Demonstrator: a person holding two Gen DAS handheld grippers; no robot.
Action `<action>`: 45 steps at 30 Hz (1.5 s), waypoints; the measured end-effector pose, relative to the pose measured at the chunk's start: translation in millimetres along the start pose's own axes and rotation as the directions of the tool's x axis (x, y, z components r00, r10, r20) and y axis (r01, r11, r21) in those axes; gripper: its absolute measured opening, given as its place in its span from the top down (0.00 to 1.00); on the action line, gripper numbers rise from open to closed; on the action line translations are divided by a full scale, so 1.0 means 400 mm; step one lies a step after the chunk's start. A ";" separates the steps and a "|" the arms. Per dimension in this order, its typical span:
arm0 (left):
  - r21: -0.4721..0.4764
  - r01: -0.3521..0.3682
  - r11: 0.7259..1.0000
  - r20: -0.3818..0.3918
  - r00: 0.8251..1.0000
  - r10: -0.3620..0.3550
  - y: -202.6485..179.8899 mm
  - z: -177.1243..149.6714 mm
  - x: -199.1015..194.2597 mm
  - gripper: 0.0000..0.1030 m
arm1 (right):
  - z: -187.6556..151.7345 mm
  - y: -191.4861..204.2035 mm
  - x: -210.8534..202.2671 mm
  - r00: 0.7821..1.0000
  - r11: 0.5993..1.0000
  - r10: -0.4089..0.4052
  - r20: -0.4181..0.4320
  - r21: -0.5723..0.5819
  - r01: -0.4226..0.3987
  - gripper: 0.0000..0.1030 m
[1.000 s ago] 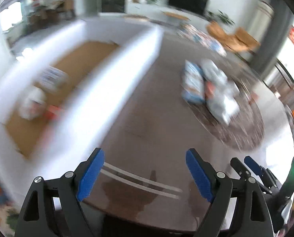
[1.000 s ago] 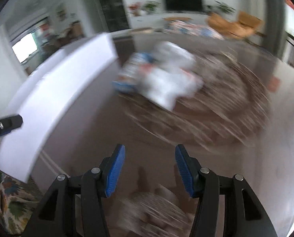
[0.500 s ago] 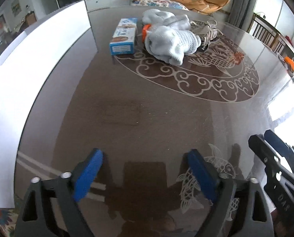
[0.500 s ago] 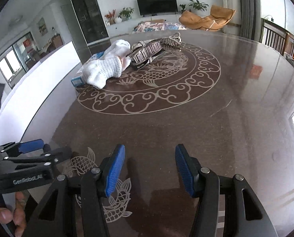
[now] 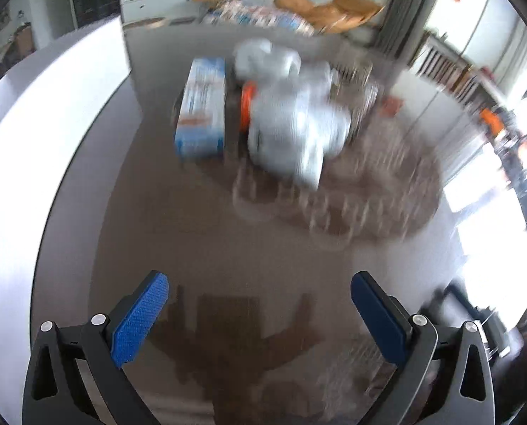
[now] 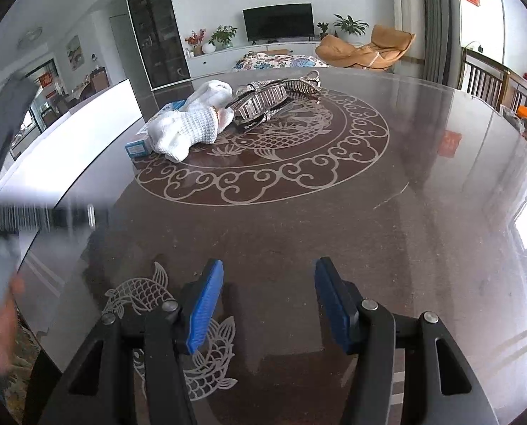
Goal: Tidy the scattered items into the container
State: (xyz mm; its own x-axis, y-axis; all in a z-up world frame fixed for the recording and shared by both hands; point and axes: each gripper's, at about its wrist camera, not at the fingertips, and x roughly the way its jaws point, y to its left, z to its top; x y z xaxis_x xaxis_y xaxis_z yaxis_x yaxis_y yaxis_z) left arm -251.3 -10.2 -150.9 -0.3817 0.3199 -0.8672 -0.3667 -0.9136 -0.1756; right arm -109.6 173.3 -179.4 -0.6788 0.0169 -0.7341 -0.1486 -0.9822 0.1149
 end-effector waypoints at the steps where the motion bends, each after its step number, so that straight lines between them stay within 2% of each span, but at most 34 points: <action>1: 0.014 0.037 0.999 0.019 0.999 -0.037 0.003 0.033 -0.003 0.00 | 0.000 -0.001 0.001 1.000 1.000 0.000 0.002 0.007 0.000 0.46; 2: 0.039 0.061 0.997 0.036 0.997 -0.062 -0.001 0.065 -0.003 0.00 | 0.000 -0.002 0.001 1.000 1.000 0.001 0.004 0.014 -0.001 0.45; 4: 0.109 0.055 0.993 0.056 0.997 -0.061 -0.027 0.118 0.008 0.00 | 0.000 -0.002 0.002 1.000 1.000 0.001 0.007 0.020 -0.001 0.44; 6: 0.213 -0.009 0.977 0.071 0.997 -0.006 -0.069 0.157 0.037 0.00 | -0.001 0.000 0.002 1.000 1.000 0.004 0.008 0.017 -0.004 0.43; 10: 0.372 -0.138 0.918 0.097 0.989 0.109 -0.146 0.221 0.104 0.00 | 0.002 -0.007 0.003 1.000 0.999 0.022 0.005 0.029 -0.022 0.43; 12: 0.393 -0.139 0.909 0.080 0.990 0.117 -0.156 0.230 0.132 0.00 | 0.003 -0.014 0.002 0.999 0.998 0.037 0.004 0.041 -0.037 0.43; 13: 0.396 -0.130 0.909 0.067 0.991 0.113 -0.157 0.231 0.146 0.06 | 0.004 -0.018 0.001 0.999 0.998 0.046 0.004 0.049 -0.046 0.43; 14: 0.386 -0.111 0.916 0.050 0.994 0.100 -0.153 0.229 0.150 0.21 | 0.003 -0.021 -0.001 0.999 0.997 0.054 0.005 0.055 -0.054 0.43; 15: 0.366 -0.096 0.926 0.024 0.995 0.093 -0.147 0.230 0.153 0.58 | 0.003 -0.023 -0.002 0.998 0.996 0.059 0.006 0.059 -0.059 0.43; 18: 0.295 -0.053 0.954 -0.001 0.998 0.055 -0.125 0.229 0.139 0.66 | 0.002 -0.027 -0.002 0.997 0.995 0.073 0.010 0.062 -0.073 0.43; 23: 0.185 0.029 0.982 -0.043 0.999 -0.021 -0.085 0.146 0.067 0.66 | 0.004 -0.033 -0.003 0.995 0.993 0.097 0.001 0.061 -0.097 0.43; 26: 0.154 0.043 0.987 -0.050 0.998 -0.035 -0.070 0.063 0.024 0.66 | 0.038 -0.070 0.007 0.983 0.975 0.176 -0.057 0.151 -0.166 0.43; 28: 0.142 0.036 0.989 -0.045 0.999 -0.030 -0.066 0.005 0.000 0.66 | 0.081 -0.112 0.030 0.965 0.936 0.254 -0.071 0.271 -0.226 0.43; 32: 0.133 0.015 0.991 -0.025 1.000 -0.011 -0.069 -0.052 -0.024 0.66 | 0.233 -0.188 0.105 0.937 0.823 0.349 -0.001 0.480 -0.305 0.43; 34: 0.122 0.021 0.992 -0.022 1.000 -0.019 -0.070 -0.060 -0.023 0.66 | 0.325 -0.206 0.173 0.922 0.757 0.386 0.007 0.569 -0.321 0.43; 36: 0.117 0.021 0.993 -0.018 1.000 -0.019 -0.075 -0.061 -0.017 0.66 | 0.393 -0.202 0.239 0.914 0.716 0.406 -0.014 0.627 -0.308 0.43; 41: 0.083 0.053 0.995 -0.012 0.999 -0.052 -0.062 -0.070 -0.013 0.66 | 0.460 -0.145 0.366 0.926 0.734 0.358 -0.121 0.649 -0.199 0.43; 45: 0.050 0.094 0.994 -0.015 0.996 -0.093 -0.041 -0.072 -0.012 0.65 | 0.463 -0.109 0.420 0.932 0.746 0.328 -0.152 0.647 -0.157 0.41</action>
State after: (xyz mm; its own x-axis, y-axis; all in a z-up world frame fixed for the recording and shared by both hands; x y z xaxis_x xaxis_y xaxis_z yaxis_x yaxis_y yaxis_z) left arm -219.1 -3.9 -157.1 -0.3327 0.3997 -0.8541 -0.4432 -0.8658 -0.2326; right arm -350.2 253.7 -183.6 -0.5721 -0.3348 -0.7487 -0.4698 -0.6145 0.6337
